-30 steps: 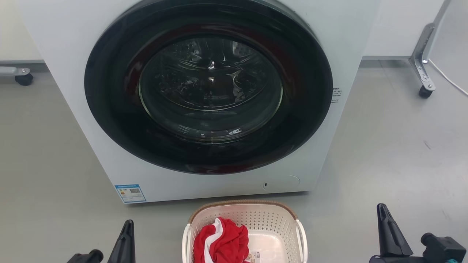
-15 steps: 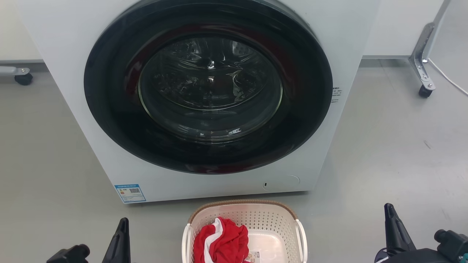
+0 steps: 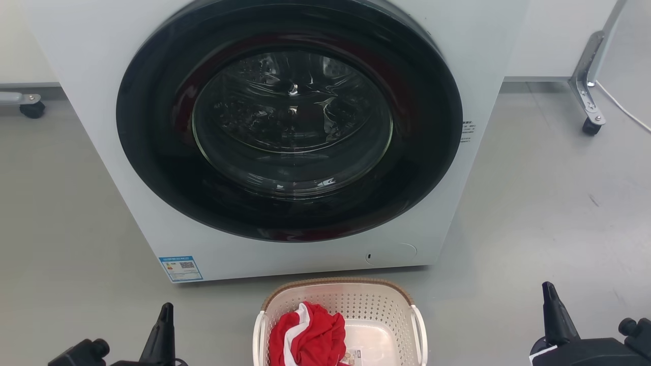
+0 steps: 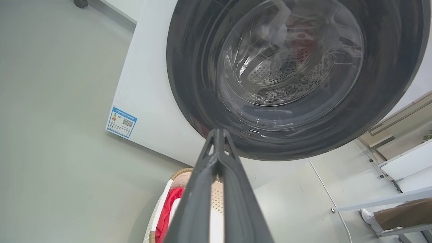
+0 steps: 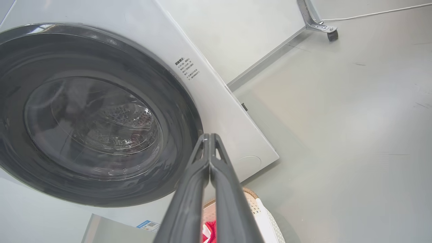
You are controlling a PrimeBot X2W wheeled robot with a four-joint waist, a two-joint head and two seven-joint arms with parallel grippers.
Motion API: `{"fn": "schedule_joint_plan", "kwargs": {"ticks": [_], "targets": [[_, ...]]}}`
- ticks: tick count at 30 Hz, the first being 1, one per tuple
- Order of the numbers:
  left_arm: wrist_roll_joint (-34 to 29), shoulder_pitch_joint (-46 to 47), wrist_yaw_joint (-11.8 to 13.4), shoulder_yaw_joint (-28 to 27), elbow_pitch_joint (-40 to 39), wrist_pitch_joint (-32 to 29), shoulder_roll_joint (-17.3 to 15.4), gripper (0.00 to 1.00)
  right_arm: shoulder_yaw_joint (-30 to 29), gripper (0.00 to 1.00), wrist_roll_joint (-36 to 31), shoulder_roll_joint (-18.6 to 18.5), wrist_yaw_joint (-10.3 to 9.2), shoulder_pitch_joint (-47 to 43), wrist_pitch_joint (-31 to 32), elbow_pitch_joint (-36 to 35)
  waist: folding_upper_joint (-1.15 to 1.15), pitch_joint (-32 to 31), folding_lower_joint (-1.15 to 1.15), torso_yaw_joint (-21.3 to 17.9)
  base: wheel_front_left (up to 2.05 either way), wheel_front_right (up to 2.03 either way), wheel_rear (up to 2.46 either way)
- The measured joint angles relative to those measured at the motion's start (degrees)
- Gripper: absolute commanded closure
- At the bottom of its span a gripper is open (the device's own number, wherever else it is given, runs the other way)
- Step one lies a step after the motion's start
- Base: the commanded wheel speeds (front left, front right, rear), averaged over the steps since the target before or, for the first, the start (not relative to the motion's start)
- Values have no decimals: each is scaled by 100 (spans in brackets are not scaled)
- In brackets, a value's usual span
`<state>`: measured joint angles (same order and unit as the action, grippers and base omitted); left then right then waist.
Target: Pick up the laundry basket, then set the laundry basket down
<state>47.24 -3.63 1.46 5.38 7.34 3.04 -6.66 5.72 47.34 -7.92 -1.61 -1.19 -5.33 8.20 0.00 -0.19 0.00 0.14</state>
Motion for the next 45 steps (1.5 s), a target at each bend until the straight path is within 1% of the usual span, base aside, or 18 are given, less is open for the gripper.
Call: {"fn": "schedule_joint_plan", "kwargs": {"ticks": [10, 15, 45], "targets": [[717, 125, -105, -176, 155, -177, 68, 100, -218, 100, 724, 91, 135, 98, 183, 149, 0, 5, 0, -2, 0, 0, 0], [1076, 211, -203, -268, 233, -252, 103, 100, -326, 100, 1087, 140, 211, 171, 285, 222, 0, 7, 0, -4, 0, 0, 0], [3214, 597, -606, -770, 681, -699, 309, 100, -977, 100, 3238, 393, 617, 436, 857, 657, 0, 21, 0, -11, 0, 0, 0]]}}
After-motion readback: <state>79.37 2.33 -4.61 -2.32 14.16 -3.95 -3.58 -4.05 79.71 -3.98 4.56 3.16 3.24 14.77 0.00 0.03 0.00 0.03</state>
